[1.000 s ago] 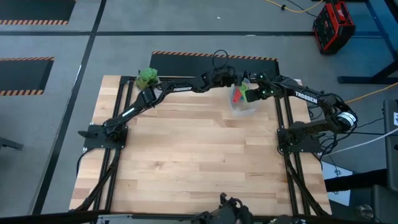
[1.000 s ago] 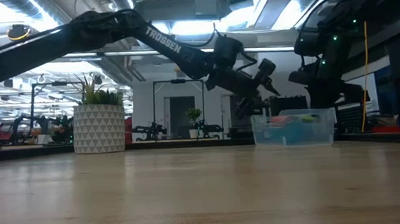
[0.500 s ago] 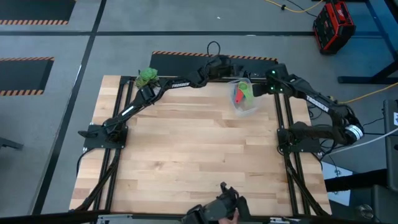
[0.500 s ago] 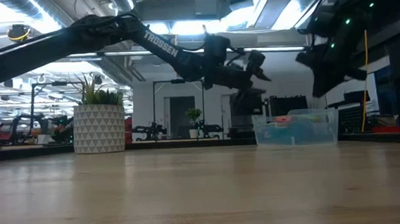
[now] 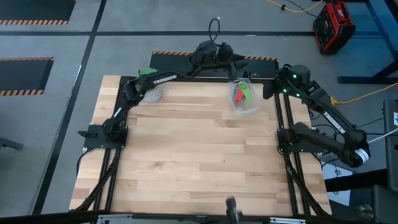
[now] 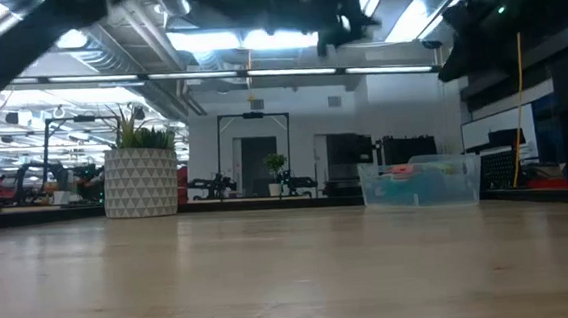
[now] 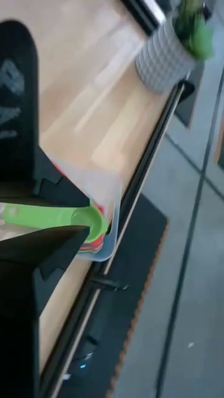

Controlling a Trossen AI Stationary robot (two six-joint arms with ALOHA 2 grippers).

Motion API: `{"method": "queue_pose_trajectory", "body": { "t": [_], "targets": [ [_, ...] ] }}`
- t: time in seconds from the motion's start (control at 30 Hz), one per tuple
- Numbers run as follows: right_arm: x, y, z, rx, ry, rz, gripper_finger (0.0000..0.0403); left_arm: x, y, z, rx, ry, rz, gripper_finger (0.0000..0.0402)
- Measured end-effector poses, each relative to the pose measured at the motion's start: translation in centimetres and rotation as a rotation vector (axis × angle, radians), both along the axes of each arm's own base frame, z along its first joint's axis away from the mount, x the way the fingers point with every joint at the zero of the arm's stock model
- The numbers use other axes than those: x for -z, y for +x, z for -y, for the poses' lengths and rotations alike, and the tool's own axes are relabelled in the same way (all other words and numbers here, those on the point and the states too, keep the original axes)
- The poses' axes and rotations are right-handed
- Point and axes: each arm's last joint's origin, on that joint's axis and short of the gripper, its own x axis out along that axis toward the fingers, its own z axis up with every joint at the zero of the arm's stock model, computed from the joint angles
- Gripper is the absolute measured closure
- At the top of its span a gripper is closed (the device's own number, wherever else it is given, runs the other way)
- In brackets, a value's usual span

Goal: Nest measuring cups in basket

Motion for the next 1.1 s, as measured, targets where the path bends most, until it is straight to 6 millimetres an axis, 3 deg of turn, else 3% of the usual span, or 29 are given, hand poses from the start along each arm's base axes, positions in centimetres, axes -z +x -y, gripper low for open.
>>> {"method": "queue_pose_trajectory", "body": {
  "t": [0.13,0.27,0.43,0.57,0.73,0.9,1.1],
  "targets": [
    [-0.9,-0.6,-1.7,-0.050,-0.064,0.026,0.0340,-5.7,-2.8,4.7,0.033,0.167,-0.088,0.0225],
    [-1.8,-1.1,-3.4,-0.093,-0.131,0.072,0.0340,-10.0,-6.2,10.2,-0.026,0.306,-0.220,0.0225],
    [-2.6,-1.8,-5.1,-0.136,-0.201,0.119,0.0340,-13.7,-11.1,16.9,-0.038,0.452,-0.356,0.0225],
    [-3.0,-2.3,-6.1,-0.163,-0.253,0.139,0.0340,-15.1,-14.5,20.5,-0.056,0.432,-0.395,0.0225],
    [-3.2,-2.8,-6.8,-0.176,-0.282,0.159,0.0340,-14.1,-18.2,23.0,-0.085,0.410,-0.410,0.0225],
    [-3.3,-3.0,-7.2,-0.195,-0.308,0.152,0.0340,-9.6,-21.2,24.4,-0.050,0.378,-0.391,0.0225],
    [-3.3,-3.0,-7.5,-0.244,-0.307,0.166,0.0340,-3.7,-25.7,24.7,-0.026,0.326,-0.281,0.0225]
  ]
}}
